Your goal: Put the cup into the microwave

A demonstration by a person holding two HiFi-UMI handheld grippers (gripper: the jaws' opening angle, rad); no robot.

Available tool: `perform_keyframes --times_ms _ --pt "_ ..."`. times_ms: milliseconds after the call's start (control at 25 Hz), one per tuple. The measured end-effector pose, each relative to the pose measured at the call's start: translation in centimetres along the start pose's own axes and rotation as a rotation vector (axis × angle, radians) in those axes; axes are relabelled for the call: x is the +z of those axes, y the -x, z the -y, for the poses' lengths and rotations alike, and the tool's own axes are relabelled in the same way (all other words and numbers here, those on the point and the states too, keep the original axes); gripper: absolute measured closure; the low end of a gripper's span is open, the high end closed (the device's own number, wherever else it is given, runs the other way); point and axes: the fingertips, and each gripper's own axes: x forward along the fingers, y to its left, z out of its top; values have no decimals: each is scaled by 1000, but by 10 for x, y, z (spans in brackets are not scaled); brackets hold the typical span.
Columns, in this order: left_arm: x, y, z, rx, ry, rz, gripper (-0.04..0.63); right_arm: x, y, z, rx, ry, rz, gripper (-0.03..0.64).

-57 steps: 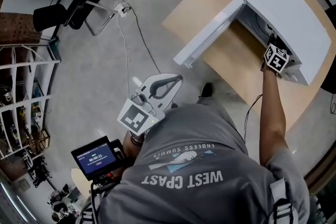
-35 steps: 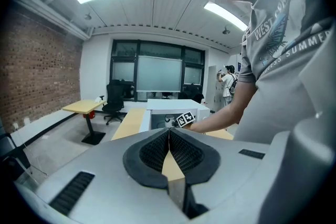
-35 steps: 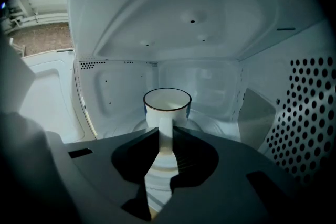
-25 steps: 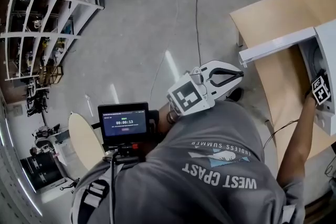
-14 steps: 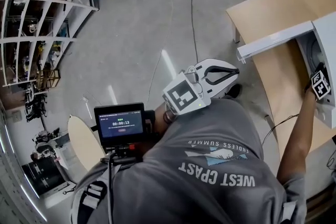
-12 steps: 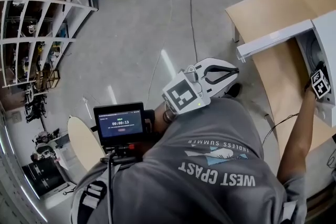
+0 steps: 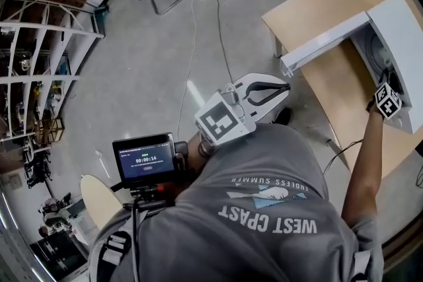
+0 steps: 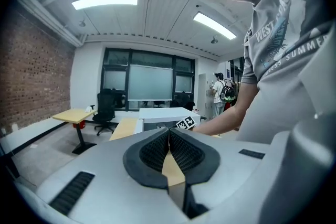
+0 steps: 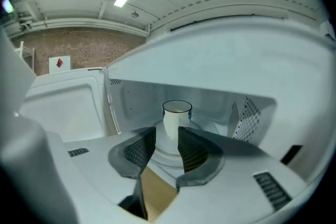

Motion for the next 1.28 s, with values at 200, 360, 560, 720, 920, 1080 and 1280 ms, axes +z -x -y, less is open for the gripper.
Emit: perform_keyframes --times_ms 200,360,560,720,920,1080,1280 --pt "-14 14 16 -69 -12 56 574 -20 68 -9 11 -17 70 485" --pt "-23 35 24 -118 6 55 574 -6 134 -41 54 -51 164 535" --pt "-53 66 37 -214 -43 71 574 -12 215 -110 146 -103 243 586" --pt "-84 115 43 -250 -56 100 574 -24 289 -184 222 -120 285 586" --pt "-77 201 59 -276 -25 112 574 23 417 -275 276 -113 333 587" --pt "-52 269 95 -328 16 121 574 65 535 -327 263 -52 349 595" --pt "-88 275 142 -394 4 51 574 49 611 -357 278 8 384 597"
